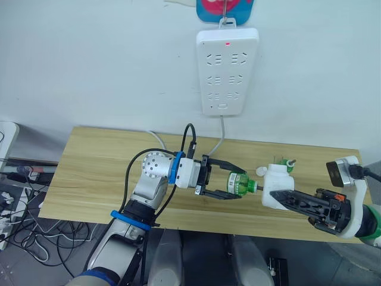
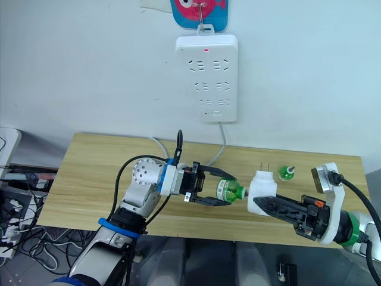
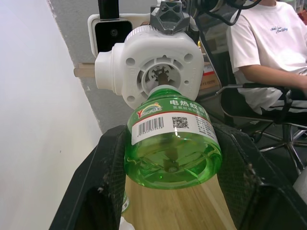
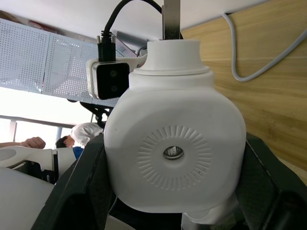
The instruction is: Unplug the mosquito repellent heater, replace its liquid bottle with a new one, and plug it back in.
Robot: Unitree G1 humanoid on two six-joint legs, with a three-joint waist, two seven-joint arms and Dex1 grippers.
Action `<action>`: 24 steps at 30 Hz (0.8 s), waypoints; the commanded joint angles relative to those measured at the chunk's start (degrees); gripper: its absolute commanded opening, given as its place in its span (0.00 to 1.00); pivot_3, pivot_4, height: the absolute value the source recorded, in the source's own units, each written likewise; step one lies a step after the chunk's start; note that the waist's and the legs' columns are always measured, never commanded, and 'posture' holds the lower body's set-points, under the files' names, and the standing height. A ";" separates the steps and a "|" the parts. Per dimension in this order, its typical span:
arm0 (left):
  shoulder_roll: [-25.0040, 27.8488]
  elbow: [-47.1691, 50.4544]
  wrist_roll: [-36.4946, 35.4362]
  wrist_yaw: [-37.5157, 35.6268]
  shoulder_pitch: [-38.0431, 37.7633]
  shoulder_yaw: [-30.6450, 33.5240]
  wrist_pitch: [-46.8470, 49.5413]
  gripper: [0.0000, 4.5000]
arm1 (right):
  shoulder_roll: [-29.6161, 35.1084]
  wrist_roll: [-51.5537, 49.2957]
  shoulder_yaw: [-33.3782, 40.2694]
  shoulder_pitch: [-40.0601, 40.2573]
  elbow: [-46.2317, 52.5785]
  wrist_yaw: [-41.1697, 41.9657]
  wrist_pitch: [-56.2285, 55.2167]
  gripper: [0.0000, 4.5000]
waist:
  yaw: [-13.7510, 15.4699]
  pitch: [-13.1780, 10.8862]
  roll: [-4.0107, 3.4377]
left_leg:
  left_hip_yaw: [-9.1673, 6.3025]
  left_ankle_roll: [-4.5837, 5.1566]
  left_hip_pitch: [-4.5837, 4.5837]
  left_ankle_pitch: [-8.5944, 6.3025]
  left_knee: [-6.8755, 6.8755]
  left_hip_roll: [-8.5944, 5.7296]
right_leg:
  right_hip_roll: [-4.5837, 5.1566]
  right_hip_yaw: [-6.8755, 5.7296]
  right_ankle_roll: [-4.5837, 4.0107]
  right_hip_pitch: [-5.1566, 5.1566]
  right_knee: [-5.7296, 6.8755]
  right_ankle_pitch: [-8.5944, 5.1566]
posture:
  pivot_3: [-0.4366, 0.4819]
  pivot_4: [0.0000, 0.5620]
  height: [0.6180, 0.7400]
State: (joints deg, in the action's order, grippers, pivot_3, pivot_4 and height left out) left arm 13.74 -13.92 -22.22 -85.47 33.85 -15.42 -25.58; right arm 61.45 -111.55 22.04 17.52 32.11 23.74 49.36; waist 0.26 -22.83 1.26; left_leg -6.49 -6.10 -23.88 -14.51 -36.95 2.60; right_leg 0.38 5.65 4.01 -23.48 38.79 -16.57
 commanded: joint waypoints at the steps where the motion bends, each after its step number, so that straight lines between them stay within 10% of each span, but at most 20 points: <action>1: -1.25 1.34 -0.74 0.63 0.40 -0.16 -0.63 0.50 | 0.08 -1.45 1.13 0.67 1.57 0.21 0.34 0.66 | 0.00 0.00 0.00 | 0.00 0.00 0.00 0.00 0.00 0.00 | 0.00 0.00 0.00 0.00 0.00 0.00 | 0.57 0.73 1.00; 24: -1.58 2.53 1.36 1.43 -0.39 -1.95 -0.81 0.50 | -4.10 -1.45 -4.30 -5.99 3.45 -7.66 -2.31 0.66 | -0.13 0.00 0.00 | -0.01 0.01 0.00 0.00 -0.01 0.00 | 0.00 -0.01 0.00 0.00 0.03 0.00 | 0.57 0.74 1.00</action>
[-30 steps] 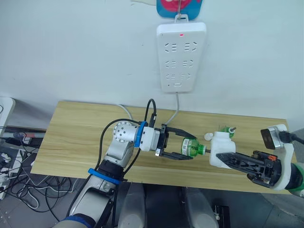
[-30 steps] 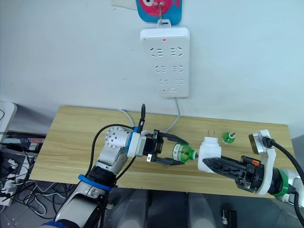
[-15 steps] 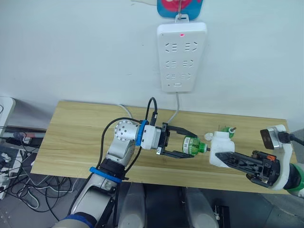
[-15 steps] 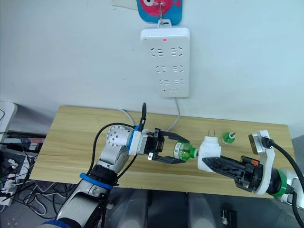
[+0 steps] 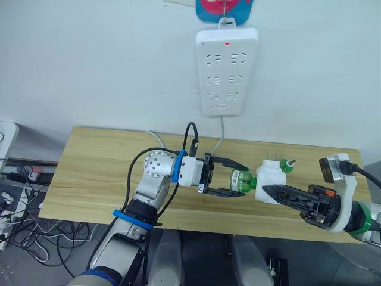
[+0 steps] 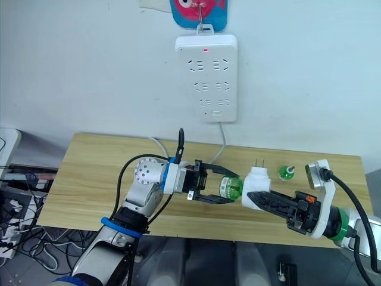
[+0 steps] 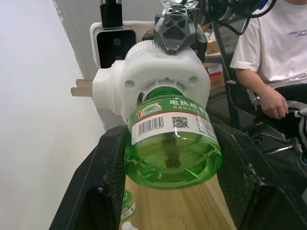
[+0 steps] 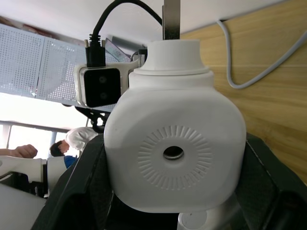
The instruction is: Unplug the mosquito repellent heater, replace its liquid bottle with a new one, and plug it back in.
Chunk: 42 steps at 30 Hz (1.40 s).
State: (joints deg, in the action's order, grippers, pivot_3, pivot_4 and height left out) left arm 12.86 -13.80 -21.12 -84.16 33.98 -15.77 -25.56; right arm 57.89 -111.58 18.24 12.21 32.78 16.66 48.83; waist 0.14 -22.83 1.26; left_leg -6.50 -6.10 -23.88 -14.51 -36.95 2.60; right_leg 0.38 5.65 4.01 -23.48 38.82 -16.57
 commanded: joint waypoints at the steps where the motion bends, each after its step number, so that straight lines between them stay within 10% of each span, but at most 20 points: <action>1: -0.82 2.19 0.30 0.12 -0.42 -1.65 -0.93 0.50 | -0.81 -1.42 -1.34 -1.02 3.48 -1.30 -2.43 0.66 | -0.04 0.00 0.00 | 0.00 0.00 0.01 0.00 0.00 0.00 | 0.00 0.00 0.00 0.00 0.01 0.00 | 0.56 0.73 1.00; 19: -0.78 4.33 -3.16 -6.24 -1.88 -1.69 -2.22 0.50 | 3.07 -1.42 -5.30 -2.88 2.63 0.89 -1.55 0.66 | -0.15 0.01 -0.01 | -0.01 0.00 0.01 0.01 -0.01 0.00 | 0.00 -0.02 0.00 0.00 0.01 0.00 | 0.56 0.68 1.00; 24: -0.75 3.65 -2.26 -4.81 -1.62 -1.47 -1.72 0.50 | 3.67 -1.42 -4.89 -4.12 0.94 2.76 0.30 0.99 | -0.06 0.01 -0.01 | -0.01 0.00 -0.01 0.01 -0.02 -0.01 | 0.01 -0.02 0.00 0.00 0.00 0.00 | 0.57 0.69 1.00; 42: -0.74 1.86 -2.23 -3.78 -0.45 -1.30 -2.01 0.50 | 6.32 -1.42 6.06 7.41 -4.96 12.01 9.28 0.99 | -0.06 0.01 -0.01 | -0.01 0.02 0.00 0.01 -0.02 -0.01 | 0.01 -0.02 -0.01 0.00 0.02 0.00 | 0.56 0.70 1.00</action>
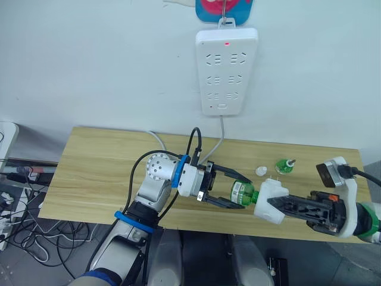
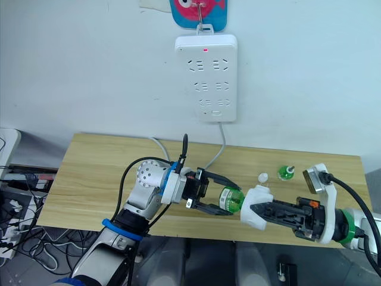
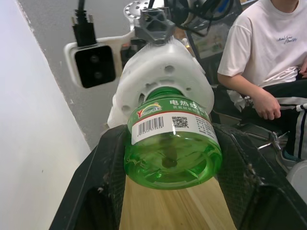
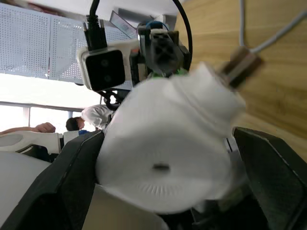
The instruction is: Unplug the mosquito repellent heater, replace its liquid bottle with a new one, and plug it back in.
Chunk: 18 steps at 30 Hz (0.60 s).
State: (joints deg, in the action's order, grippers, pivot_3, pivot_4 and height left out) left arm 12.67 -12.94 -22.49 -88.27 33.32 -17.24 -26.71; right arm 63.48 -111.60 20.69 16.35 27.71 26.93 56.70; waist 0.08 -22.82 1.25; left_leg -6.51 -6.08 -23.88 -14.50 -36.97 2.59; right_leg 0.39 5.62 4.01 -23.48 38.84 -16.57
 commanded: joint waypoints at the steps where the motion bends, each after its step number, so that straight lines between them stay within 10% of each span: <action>1: -0.55 0.94 -0.89 0.30 0.23 0.18 -0.89 0.50 | 0.98 -1.40 4.74 4.81 0.08 2.31 1.84 0.99 | 0.00 0.00 0.00 | 0.00 0.00 0.00 0.00 0.00 0.00 | 0.00 0.01 0.00 0.00 0.00 0.00 | 0.56 0.70 1.00; 18: -0.40 1.14 -1.18 0.21 -0.28 0.23 -0.97 0.50 | 7.25 -1.40 21.64 12.97 -5.60 4.63 8.91 0.99 | -0.06 -0.01 0.01 | 0.03 0.00 0.00 0.00 0.02 0.00 | -0.01 0.04 0.01 0.00 -0.01 -0.01 | 0.55 0.71 1.00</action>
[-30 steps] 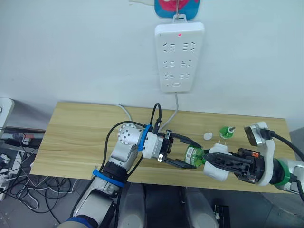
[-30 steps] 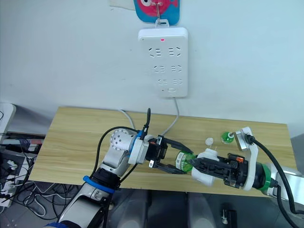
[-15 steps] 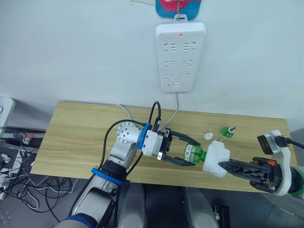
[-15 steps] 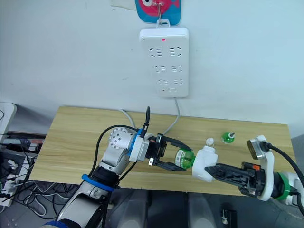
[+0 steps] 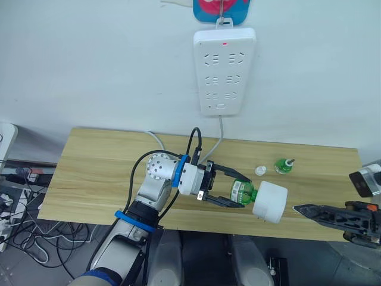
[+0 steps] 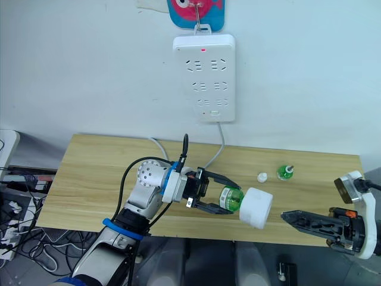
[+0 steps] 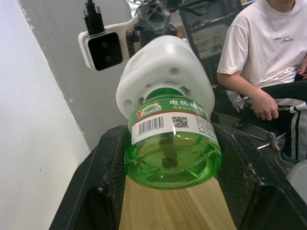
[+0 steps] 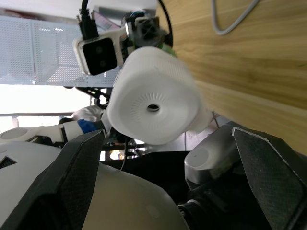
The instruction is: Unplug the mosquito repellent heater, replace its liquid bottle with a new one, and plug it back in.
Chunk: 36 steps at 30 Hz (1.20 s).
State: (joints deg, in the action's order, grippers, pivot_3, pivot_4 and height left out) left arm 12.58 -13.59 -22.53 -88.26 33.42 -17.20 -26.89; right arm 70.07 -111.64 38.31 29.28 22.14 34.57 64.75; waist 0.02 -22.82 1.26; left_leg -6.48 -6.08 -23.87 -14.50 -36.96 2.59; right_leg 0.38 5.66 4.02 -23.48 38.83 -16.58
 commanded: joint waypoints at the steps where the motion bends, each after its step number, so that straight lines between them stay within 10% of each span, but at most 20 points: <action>1: -0.23 1.85 -1.16 0.20 -0.44 0.22 -0.79 0.50 | 0.61 -1.36 4.52 -0.22 0.04 -4.56 0.65 0.99 | -0.01 0.00 0.00 | 0.00 0.00 0.00 0.00 0.00 0.00 | 0.00 0.00 0.00 0.00 0.00 0.00 | 0.55 0.71 1.00; 5: 0.03 2.04 -1.25 0.20 -0.46 0.32 -0.69 0.50 | -2.25 7.48 -1.43 -8.28 0.44 -16.32 -6.81 0.87 | -0.11 0.00 0.03 | 0.00 0.00 0.00 0.00 -0.02 0.00 | -0.01 0.00 0.01 0.00 0.00 0.00 | 0.56 0.71 1.00; 16: 0.30 3.88 -1.35 1.83 -0.26 0.45 1.52 0.50 | -16.42 19.14 -12.45 -9.99 11.06 -20.15 -10.12 0.01 | 0.12 0.02 0.00 | -0.02 -0.13 -0.02 0.07 0.00 -0.01 | 0.01 -0.03 0.01 -0.02 0.01 0.00 | 0.58 0.70 1.00; 36: -0.27 -0.59 0.00 1.15 1.35 0.59 -0.41 0.50 | -10.96 -1.36 -15.33 -0.01 30.67 -25.91 -24.02 0.00 | -0.12 0.02 0.00 | -0.03 -0.02 -0.01 0.02 -0.01 0.00 | 0.01 -0.03 0.00 -0.01 0.03 0.00 | 0.54 0.70 1.00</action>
State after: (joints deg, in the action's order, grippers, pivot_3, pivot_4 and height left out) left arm 12.93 -15.23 -22.35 -86.91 34.53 -16.04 -26.41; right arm 58.70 -111.53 23.06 28.35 50.42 7.68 42.91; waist -0.09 -22.80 1.26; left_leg -6.52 -6.09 -23.88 -14.48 -36.97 2.59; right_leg 0.39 5.63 4.03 -23.48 38.87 -16.58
